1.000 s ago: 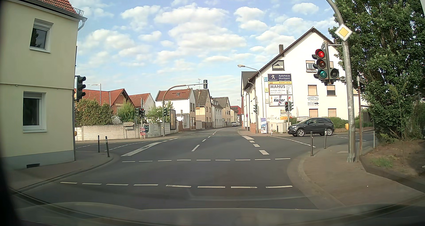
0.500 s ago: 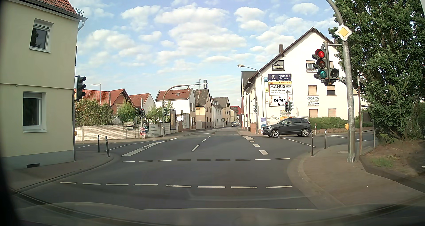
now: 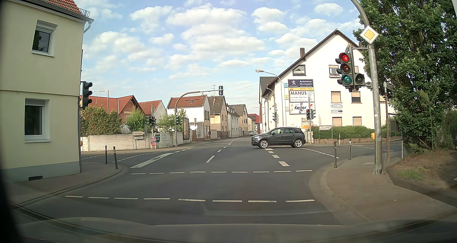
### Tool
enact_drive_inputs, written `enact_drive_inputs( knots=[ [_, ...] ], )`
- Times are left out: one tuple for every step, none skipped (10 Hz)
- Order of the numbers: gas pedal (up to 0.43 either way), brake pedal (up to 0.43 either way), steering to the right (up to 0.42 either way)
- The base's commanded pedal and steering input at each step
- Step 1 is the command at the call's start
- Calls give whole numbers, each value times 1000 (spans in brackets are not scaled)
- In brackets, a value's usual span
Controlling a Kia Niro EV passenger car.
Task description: Follow the waypoints while adhering to traffic rules and regulations
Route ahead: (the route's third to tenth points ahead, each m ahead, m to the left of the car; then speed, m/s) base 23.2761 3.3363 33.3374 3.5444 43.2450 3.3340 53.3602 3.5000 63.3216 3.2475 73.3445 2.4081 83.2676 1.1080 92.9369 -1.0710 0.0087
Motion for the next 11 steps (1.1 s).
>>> enact_drive_inputs(
  knots=[
    [0, 341, -8],
    [0, 335, -8],
    [0, 329, -8],
    [0, 335, -8],
    [0, 335, -8],
    [0, 329, -8],
    [0, 335, -8],
    [0, 341, -8],
    [0, 341, -8],
    [0, 341, -8],
    [0, 335, -8]
  ],
)
